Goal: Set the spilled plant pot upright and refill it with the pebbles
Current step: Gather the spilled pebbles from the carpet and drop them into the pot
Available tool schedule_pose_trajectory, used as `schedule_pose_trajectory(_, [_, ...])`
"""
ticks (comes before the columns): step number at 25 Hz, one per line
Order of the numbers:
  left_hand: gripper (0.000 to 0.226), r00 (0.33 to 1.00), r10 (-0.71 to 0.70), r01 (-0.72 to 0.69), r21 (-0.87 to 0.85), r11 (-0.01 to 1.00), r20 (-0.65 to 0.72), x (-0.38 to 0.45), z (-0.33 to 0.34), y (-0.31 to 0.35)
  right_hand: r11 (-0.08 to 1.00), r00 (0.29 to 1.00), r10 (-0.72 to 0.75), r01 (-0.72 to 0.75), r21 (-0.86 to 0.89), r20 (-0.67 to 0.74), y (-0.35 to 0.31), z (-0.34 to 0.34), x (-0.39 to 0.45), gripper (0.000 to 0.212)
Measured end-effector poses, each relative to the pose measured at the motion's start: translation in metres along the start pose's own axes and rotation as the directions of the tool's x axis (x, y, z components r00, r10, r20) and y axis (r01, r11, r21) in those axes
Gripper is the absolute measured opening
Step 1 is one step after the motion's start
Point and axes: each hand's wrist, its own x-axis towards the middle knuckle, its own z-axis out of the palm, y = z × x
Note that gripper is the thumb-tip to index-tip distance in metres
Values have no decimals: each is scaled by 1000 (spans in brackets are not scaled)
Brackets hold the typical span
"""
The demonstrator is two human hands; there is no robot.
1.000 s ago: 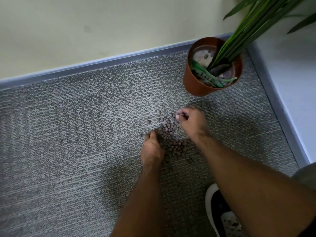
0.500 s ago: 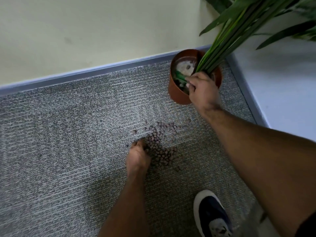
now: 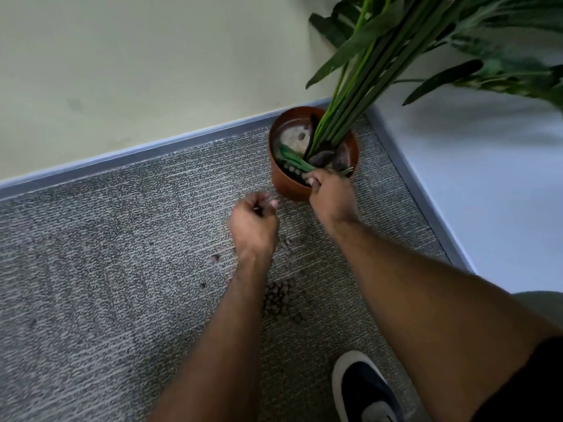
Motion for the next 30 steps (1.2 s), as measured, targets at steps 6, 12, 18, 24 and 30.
schedule_pose_trajectory(6, [13,981,134,-150,103,983,142,29,25,79,1000,995,-19,21,-21,102,1,-8,-1,30])
schedule_pose_trajectory(12, [27,959,194,-248,277,928,208,28,22,73,960,993,95,-110,257,71,10,4,-5,44])
schedule_pose_trajectory(18, [60,999,11,-30,467,884,44,12,-26,-38,951,955,-272,249,-183,-117,7,22,-54,52])
schedule_pose_trajectory(24, [103,947,-234,-37,800,598,219,-4,-74,-130,952,858,-49,194,-235,511,11,57,-112,79])
schedule_pose_trajectory(30, [44,978,-10,-167,809,564,209,-18,-88,-132,936,707,225,36,-351,671,16,79,-163,113])
